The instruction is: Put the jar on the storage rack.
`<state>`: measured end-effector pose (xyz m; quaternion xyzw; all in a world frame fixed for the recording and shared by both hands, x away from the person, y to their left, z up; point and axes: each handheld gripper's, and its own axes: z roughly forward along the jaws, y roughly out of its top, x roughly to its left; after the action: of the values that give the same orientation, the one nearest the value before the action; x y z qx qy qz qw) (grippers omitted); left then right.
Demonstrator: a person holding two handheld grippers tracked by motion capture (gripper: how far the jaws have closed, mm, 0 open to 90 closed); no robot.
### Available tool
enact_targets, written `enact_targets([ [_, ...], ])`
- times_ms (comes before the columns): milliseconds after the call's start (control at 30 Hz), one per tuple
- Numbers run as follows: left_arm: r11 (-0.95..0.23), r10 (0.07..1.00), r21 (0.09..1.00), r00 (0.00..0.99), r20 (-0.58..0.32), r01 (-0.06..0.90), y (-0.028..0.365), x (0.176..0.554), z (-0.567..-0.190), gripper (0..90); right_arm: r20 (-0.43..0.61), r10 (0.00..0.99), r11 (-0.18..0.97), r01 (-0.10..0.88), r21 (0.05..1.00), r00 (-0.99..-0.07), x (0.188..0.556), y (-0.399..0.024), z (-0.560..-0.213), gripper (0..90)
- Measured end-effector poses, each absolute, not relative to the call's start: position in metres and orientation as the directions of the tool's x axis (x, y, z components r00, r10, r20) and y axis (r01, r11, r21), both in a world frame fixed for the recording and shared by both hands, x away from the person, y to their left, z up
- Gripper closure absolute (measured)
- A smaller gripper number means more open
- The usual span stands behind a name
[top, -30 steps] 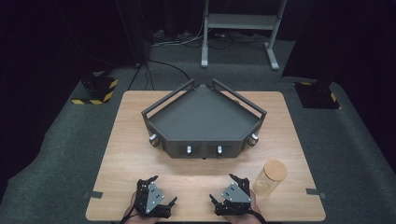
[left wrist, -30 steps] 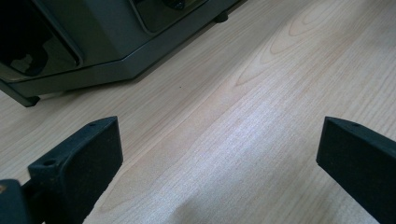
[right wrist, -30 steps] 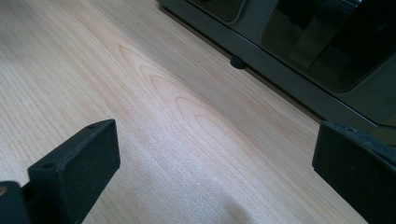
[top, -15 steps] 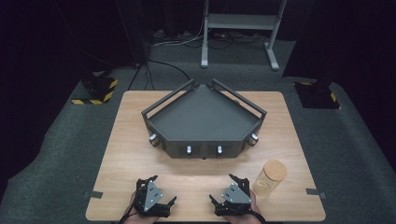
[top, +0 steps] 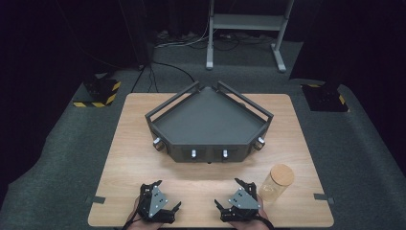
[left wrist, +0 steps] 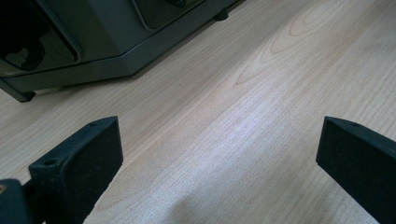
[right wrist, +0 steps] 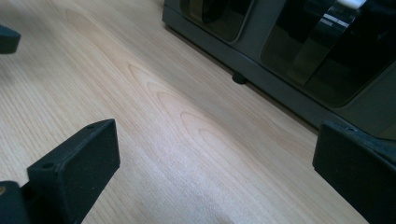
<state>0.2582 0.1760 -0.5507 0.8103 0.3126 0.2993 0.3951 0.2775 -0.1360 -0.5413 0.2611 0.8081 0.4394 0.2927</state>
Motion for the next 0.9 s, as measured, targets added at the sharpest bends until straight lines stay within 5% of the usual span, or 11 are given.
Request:
enact_targets([
  [900,-0.485,0.747,0.831,0.623,0.233,0.272,0.176,0.258,-0.551,0.5,-0.22,0.693,0.412,0.126,0.903,-0.687,0.263,-0.141,-0.509,0.2],
])
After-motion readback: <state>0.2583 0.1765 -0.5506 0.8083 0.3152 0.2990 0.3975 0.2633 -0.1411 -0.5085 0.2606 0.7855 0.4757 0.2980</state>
